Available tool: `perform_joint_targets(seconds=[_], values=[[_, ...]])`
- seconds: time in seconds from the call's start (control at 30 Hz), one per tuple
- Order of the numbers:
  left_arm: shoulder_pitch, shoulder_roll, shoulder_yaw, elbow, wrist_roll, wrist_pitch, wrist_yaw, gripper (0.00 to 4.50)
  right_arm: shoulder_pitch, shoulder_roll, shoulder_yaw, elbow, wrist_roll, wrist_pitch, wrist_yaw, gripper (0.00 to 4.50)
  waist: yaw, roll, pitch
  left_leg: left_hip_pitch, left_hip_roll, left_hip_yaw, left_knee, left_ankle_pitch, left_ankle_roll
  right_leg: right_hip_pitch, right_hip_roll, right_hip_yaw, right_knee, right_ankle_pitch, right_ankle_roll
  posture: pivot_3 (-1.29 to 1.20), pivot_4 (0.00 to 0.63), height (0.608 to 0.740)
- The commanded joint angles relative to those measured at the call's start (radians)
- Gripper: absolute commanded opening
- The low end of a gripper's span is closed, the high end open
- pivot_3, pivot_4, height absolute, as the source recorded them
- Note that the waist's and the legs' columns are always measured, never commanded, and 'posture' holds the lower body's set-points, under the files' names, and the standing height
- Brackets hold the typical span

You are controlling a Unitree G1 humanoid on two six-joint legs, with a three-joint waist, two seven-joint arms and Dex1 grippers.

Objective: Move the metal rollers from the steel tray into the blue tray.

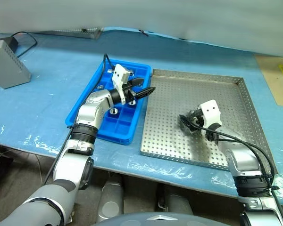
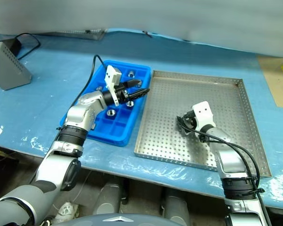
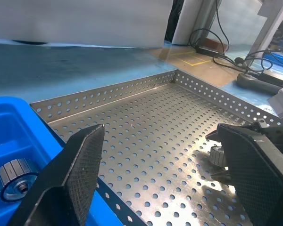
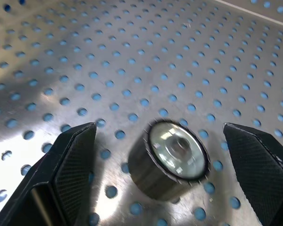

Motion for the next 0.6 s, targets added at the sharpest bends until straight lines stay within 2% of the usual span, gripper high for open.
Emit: perform_joint_targets(seconds=[0.03, 0.1, 0.17, 0.23, 0.33, 0.4, 0.53, 0.6], values=[[-0.006, 0.001, 0.016, -0.045, -0.022, 0.003, 0.006, 4.02, 0.005, -0.003, -0.040, 0.017, -0.018, -0.030, -0.034, 4.48, 0.000, 0.000, 0.000, 0.000, 0.000, 0.000, 0.000, 0.000, 0.000, 0.000, 0.000, 0.000, 0.000, 0.000, 0.000, 0.10, 0.150, 0.740], [-0.008, 0.000, 0.019, -0.043, -0.023, 0.006, 0.011, 4.02, 0.009, -0.002, -0.040, 0.017, -0.015, -0.043, -0.031, 4.48, 0.000, 0.000, 0.000, 0.000, 0.000, 0.000, 0.000, 0.000, 0.000, 0.001, 0.000, 0.000, 0.000, 0.000, 0.000, 0.10, 0.150, 0.740], [-0.007, 0.002, 0.015, -0.042, -0.021, 0.004, 0.010, 4.02, 0.014, -0.004, -0.027, 0.011, -0.018, -0.055, -0.024, 4.10, 0.000, 0.000, 0.000, 0.001, 0.000, 0.000, 0.000, 0.000, 0.000, 0.001, 0.000, 0.000, 0.000, 0.000, 0.000, 0.10, 0.150, 0.740], [-0.006, 0.004, 0.011, -0.043, -0.020, 0.003, 0.010, 4.02, 0.019, -0.003, -0.014, 0.005, -0.021, -0.060, -0.018, 3.53, 0.000, 0.000, 0.000, 0.002, 0.000, 0.000, 0.000, 0.000, 0.000, 0.003, 0.000, 0.000, 0.000, 0.000, 0.000, 0.10, 0.150, 0.740], [-0.008, 0.006, 0.010, -0.041, -0.021, 0.002, 0.008, 4.02, 0.021, 0.000, 0.005, -0.004, -0.029, -0.058, -0.018, 2.45, 0.000, 0.000, 0.000, 0.004, 0.000, 0.000, 0.000, 0.000, 0.001, 0.006, 0.000, 0.000, -0.001, 0.000, 0.000, 0.10, 0.150, 0.740], [-0.012, 0.009, 0.012, -0.038, -0.022, 0.003, 0.006, 4.02, 0.021, -0.001, 0.017, -0.006, -0.034, -0.077, -0.008, 2.45, 0.000, 0.000, 0.000, 0.007, 0.000, 0.000, 0.000, -0.001, 0.001, 0.009, 0.000, 0.000, -0.002, 0.000, 0.000, 0.09, 0.150, 0.740], [0.001, 0.032, 0.004, -0.067, -0.034, 0.019, -0.033, 4.02, 0.012, -0.004, 0.008, 0.001, -0.049, -0.071, -0.029, 1.79, 0.000, 0.000, 0.000, 0.009, 0.000, 0.000, 0.000, -0.001, 0.001, 0.010, 0.000, 0.000, -0.002, 0.000, 0.000, 0.09, 0.150, 0.740], [0.012, 0.054, 0.005, -0.088, -0.045, 0.032, -0.065, 4.02, 0.002, -0.011, 0.008, -0.020, -0.037, -0.060, -0.012, 1.80, -0.001, 0.000, 0.000, 0.009, 0.000, 0.000, 0.000, -0.001, 0.001, 0.010, 0.000, 0.000, -0.002, 0.000, 0.000, 0.10, 0.150, 0.740]])
